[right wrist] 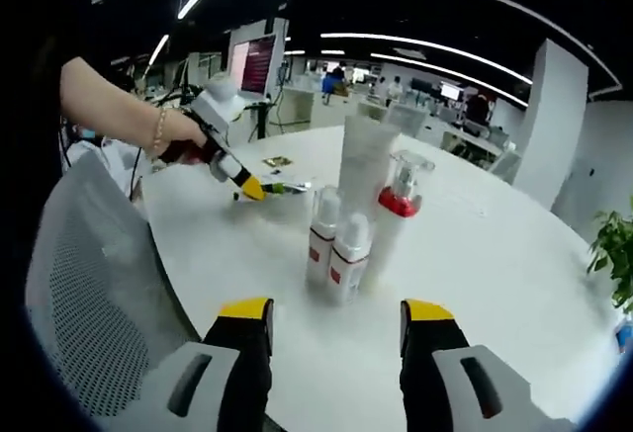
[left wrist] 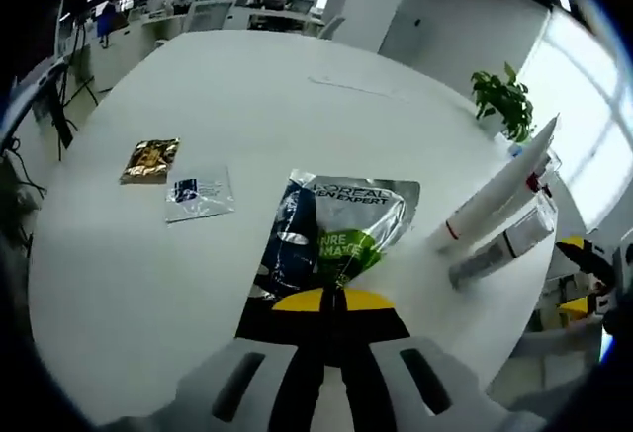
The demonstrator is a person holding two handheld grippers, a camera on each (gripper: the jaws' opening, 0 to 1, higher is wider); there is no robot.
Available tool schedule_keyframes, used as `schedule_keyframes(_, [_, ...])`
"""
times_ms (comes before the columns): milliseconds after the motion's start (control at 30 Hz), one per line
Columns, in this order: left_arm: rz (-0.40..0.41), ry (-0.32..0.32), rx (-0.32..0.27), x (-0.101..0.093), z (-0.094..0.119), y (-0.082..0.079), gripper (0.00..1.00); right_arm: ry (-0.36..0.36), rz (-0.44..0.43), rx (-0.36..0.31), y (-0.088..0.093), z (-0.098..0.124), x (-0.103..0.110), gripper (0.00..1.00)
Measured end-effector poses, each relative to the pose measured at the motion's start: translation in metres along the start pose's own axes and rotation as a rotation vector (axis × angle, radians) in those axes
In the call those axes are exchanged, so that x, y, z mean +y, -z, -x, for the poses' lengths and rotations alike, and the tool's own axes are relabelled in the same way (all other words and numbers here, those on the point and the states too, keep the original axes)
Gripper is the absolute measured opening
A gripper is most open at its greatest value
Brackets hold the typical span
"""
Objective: Arrange the skincare products in the storage area until every visible bottle or jar stands upright without overlapping.
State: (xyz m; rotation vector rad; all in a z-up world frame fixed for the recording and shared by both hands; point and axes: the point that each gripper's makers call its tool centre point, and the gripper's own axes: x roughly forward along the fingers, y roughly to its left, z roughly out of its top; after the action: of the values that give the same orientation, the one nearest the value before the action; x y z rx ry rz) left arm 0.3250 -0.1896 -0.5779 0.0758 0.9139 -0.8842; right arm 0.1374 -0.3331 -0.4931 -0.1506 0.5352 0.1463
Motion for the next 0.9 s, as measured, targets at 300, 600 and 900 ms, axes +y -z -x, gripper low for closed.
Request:
schedule_keyframes(300, [-0.07,0.066,-0.165,-0.052,0.061,-0.028,0.07,-0.172,-0.261,-0.233,-0.079,-0.01,0.041,0.49])
schedule_keyframes(600, [-0.206,0.113,-0.285,-0.095,0.112,-0.047,0.07,-0.283,-0.516,-0.336,-0.121,-0.018,0.056,0.53])
schedule_keyframes(900, [-0.335,0.117,-0.323,-0.128,0.14,-0.04,0.07,-0.314,-0.767,-0.372,-0.134,-0.018,0.052,0.55])
